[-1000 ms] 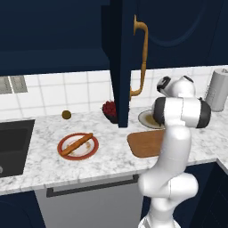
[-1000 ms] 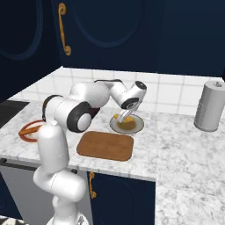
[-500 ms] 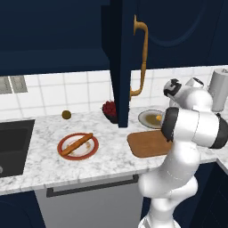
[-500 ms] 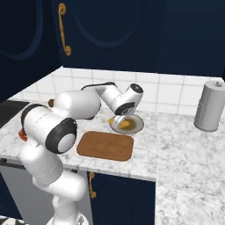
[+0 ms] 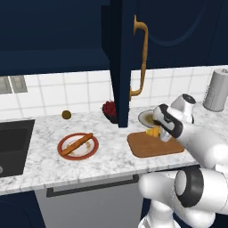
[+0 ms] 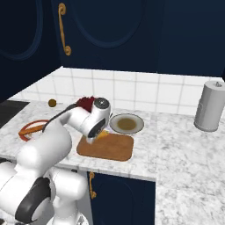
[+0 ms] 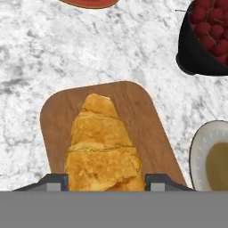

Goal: From the different types of pastries on the counter, select a croissant and place it on the cutting board. Then retrieve a jar of jam from the cabinet and place it alongside the croissant on the cutting board.

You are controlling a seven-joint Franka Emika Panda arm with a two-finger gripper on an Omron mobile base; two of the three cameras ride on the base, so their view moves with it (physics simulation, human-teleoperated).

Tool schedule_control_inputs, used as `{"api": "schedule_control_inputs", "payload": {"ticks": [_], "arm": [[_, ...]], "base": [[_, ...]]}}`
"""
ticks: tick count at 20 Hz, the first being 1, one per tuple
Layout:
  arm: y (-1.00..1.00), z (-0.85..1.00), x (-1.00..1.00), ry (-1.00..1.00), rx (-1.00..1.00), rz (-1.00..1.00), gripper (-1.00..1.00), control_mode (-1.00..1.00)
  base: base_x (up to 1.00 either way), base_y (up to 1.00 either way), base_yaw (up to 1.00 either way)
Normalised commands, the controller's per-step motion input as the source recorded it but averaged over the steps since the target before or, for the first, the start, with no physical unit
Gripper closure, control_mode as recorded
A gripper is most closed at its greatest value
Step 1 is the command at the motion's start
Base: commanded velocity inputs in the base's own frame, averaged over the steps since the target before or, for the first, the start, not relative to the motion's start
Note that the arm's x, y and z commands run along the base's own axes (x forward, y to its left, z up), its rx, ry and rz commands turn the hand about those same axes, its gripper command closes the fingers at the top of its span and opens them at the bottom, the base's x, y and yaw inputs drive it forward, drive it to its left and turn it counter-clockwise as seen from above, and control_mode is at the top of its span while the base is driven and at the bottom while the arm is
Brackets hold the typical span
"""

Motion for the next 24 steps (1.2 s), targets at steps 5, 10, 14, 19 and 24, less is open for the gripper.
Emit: {"api": "schedule_control_inputs", "payload": {"ticks": [5,10,14,19,24], "arm": [[0.52,-0.01,-0.24,-0.07,-0.13,0.0,1.0,-1.0],[0.04,0.0,0.2,-0.06,-0.11,0.0,1.0,-1.0],[0.01,0.0,0.12,-0.03,-0.05,0.0,1.0,-1.0],[0.02,-0.01,-0.02,0.04,0.0,0.0,1.0,-1.0],[0.0,-0.19,0.01,0.01,0.0,0.0,1.0,-1.0]], "base": [[0.0,0.0,0.0],[0.0,0.0,0.0],[0.0,0.0,0.0],[0.0,0.0,0.0],[0.0,0.0,0.0]]}}
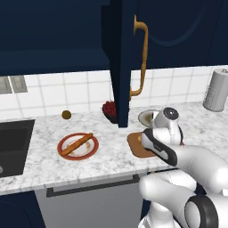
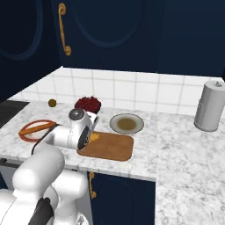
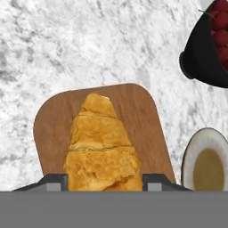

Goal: From the different types of pastries on the counter, select a croissant and place it on the cutting board. Then retrieve a jar of jam from the cabinet and place it alongside the croissant on the cutting board.

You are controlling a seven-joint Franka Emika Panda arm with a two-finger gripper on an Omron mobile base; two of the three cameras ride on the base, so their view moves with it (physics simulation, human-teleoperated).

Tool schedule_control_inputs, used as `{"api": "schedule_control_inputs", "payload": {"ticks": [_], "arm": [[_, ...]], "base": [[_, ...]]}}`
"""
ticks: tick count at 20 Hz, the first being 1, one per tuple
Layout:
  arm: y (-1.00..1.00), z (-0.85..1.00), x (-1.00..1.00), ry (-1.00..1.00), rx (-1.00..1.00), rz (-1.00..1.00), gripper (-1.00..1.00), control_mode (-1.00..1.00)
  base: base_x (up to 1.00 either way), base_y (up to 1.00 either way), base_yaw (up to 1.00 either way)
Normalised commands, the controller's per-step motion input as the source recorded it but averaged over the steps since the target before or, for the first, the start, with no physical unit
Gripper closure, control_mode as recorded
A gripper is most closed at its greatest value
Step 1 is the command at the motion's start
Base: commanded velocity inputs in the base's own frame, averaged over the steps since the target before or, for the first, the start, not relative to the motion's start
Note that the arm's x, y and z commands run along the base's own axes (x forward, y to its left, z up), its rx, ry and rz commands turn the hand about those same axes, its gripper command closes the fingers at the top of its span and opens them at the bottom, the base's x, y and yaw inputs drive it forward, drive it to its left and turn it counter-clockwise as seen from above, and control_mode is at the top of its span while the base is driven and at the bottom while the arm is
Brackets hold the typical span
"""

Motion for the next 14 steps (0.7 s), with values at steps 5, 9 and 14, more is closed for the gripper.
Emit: {"api": "schedule_control_inputs", "payload": {"ticks": [5,9,14], "arm": [[0.0,-0.62,0.23,0.0,-0.01,0.0,1.0,-1.0],[0.0,-0.07,0.14,0.0,0.0,0.0,-1.0,-1.0],[0.0,0.34,0.0,0.0,0.0,0.0,-1.0,-1.0]], "base": [[0.0,0.0,0.0],[0.0,0.0,0.0],[0.0,0.0,0.0]]}}
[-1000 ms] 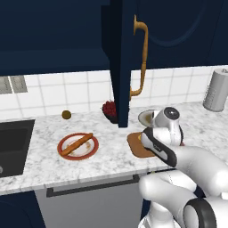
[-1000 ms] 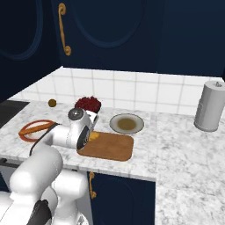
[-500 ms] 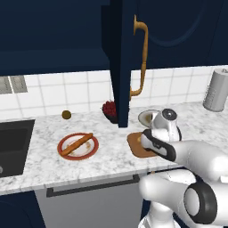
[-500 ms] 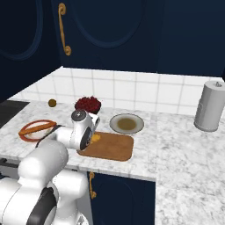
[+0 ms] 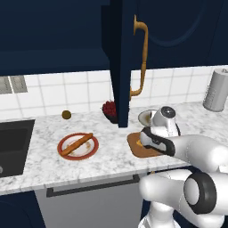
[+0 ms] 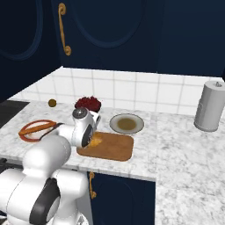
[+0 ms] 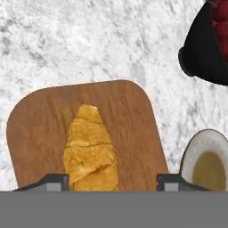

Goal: From the different types of pastries on the counter, select a croissant and place it on the cutting board. Then retrieve a jar of jam from the cabinet and place it alongside the croissant on the cutting board.

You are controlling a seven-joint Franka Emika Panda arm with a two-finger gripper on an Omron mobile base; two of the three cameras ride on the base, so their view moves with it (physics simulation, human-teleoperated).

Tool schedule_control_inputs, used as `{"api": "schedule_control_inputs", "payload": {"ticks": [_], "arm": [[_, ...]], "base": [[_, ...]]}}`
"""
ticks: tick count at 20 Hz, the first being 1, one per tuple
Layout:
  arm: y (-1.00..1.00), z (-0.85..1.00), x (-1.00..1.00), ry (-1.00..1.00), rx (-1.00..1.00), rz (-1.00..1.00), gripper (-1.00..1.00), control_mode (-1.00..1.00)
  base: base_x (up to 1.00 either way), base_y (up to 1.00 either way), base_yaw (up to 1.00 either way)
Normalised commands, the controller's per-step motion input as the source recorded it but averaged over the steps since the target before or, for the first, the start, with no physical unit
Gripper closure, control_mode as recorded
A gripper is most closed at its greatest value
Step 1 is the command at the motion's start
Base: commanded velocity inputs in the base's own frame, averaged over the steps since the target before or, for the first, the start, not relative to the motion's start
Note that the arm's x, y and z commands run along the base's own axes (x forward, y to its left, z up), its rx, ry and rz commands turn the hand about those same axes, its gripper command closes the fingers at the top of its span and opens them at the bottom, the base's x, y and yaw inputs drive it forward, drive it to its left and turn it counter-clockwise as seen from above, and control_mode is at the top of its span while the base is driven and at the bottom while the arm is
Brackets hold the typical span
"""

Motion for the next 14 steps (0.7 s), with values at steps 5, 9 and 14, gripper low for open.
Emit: {"api": "schedule_control_inputs", "payload": {"ticks": [5,9,14], "arm": [[-0.01,0.48,-0.01,0.01,0.02,0.0,-1.0,-1.0],[-0.08,0.69,-0.7,-0.06,0.09,-0.01,-1.0,-1.0],[-0.18,0.67,-0.88,-0.07,0.21,-0.08,-1.0,-1.0]], "base": [[0.0,0.0,0.0],[0.0,0.0,0.0],[0.0,0.0,0.0]]}}
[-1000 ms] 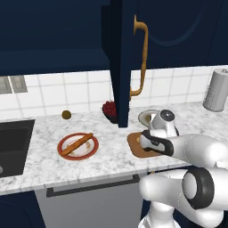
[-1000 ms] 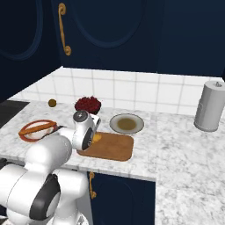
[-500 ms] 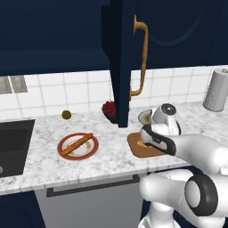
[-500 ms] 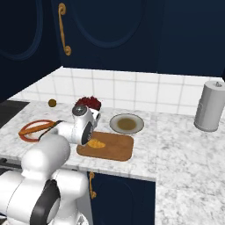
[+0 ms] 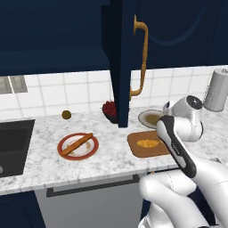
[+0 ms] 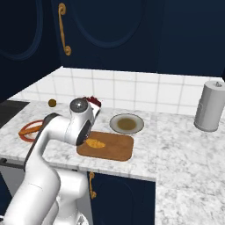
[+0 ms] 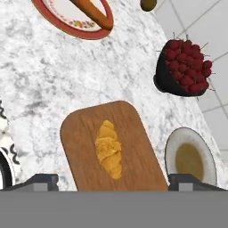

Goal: From the different types of pastries on the counter, select a croissant and place it on the cutting board. Then retrieve a jar of jam from the cabinet and place it alongside the croissant on the cutting board.

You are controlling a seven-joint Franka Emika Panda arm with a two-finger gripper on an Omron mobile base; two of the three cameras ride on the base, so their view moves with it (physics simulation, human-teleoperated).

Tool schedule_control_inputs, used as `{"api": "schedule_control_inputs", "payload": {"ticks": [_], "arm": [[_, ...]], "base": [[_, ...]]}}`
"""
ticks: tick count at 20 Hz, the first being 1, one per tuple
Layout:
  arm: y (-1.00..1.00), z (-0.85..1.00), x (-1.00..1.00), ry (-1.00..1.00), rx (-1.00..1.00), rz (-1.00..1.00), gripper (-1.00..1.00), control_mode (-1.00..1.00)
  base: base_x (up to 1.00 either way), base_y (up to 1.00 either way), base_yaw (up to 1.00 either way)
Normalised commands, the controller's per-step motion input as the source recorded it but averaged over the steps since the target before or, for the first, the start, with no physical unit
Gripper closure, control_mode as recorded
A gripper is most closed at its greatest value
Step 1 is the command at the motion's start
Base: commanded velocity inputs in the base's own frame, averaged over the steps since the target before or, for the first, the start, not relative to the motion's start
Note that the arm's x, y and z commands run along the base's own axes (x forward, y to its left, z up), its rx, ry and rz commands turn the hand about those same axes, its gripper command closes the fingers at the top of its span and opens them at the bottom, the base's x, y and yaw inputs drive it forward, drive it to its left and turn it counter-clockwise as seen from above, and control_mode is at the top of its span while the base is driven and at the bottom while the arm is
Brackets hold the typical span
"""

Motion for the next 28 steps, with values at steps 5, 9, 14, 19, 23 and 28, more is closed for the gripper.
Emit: {"api": "schedule_control_inputs", "payload": {"ticks": [5,9,14,19,23,28], "arm": [[-0.06,0.32,-0.82,-0.13,0.13,-0.17,-1.0,-1.0],[0.0,0.06,-0.65,-0.13,0.11,-0.32,-1.0,-1.0],[0.0,0.0,0.0,0.0,0.0,0.0,-1.0,-1.0],[0.0,0.0,-0.12,-0.01,0.0,0.0,-1.0,-1.0],[0.0,-0.16,-0.99,-0.24,0.01,-0.07,-1.0,-1.0],[0.07,-0.17,-0.79,-0.18,0.0,-0.07,-1.0,-1.0]], "base": [[0.0,0.0,0.0],[0.0,0.0,0.0],[0.0,0.0,0.0],[0.0,0.0,0.0],[0.0,0.0,0.0],[0.0,0.0,0.0]]}}
